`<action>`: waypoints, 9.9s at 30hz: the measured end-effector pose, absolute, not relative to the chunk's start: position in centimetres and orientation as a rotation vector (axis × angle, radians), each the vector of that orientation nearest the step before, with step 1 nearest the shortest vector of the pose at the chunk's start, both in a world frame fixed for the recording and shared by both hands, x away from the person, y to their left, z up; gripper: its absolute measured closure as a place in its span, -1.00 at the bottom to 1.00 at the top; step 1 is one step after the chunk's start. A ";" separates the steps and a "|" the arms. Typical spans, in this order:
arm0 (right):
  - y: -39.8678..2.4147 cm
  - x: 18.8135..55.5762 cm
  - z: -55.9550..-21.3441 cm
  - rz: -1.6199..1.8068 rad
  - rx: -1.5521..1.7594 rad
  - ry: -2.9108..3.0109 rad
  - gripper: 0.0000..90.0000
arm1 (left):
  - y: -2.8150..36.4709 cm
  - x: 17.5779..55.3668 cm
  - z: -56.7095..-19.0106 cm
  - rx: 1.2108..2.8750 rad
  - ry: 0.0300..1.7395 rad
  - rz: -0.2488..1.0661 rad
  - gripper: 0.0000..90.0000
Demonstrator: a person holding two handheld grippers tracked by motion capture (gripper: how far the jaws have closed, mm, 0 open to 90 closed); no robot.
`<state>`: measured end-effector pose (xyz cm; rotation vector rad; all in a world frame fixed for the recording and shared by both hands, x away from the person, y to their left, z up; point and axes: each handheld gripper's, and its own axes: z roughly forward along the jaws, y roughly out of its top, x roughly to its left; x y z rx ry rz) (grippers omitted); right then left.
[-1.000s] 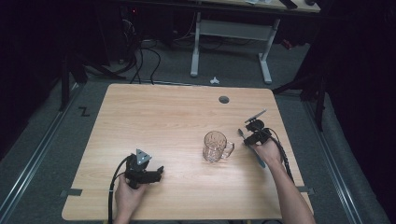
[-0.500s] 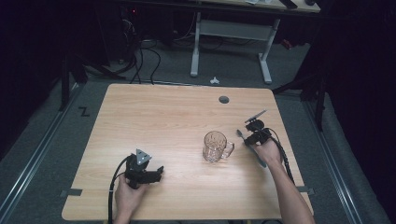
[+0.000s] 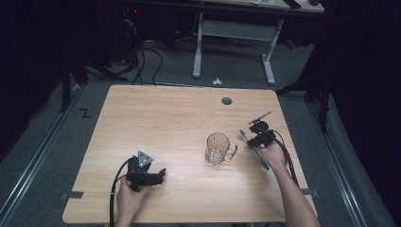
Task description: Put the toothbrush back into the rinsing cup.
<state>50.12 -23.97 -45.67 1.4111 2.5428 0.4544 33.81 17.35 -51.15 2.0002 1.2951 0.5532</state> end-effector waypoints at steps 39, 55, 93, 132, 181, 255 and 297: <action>-24.5 45.8 -41.9 0.829 1.257 2.480 0.78 | 17.3 33.8 -51.2 2.000 1.295 0.553 -0.67; -24.8 43.9 -41.3 0.941 1.205 2.456 0.78 | 17.3 33.8 -51.1 2.000 1.295 0.553 -0.66; -24.5 40.7 -40.4 1.261 1.127 2.365 0.78 | 17.3 33.8 -51.1 2.000 1.295 0.553 -0.66; -21.9 41.7 -36.5 1.376 0.969 2.322 0.78 | 17.3 33.8 -51.2 1.999 1.295 0.553 -0.66; -18.9 45.3 -36.0 1.441 0.987 2.257 0.78 | 17.3 33.8 -51.2 2.000 1.294 0.553 -0.66; -21.4 42.4 -37.7 1.366 0.984 2.281 0.78 | 17.3 33.8 -51.2 2.000 1.294 0.553 -0.66; -21.2 41.9 -40.4 1.271 0.998 2.337 0.77 | 17.3 33.8 -51.1 2.002 1.294 0.555 -0.66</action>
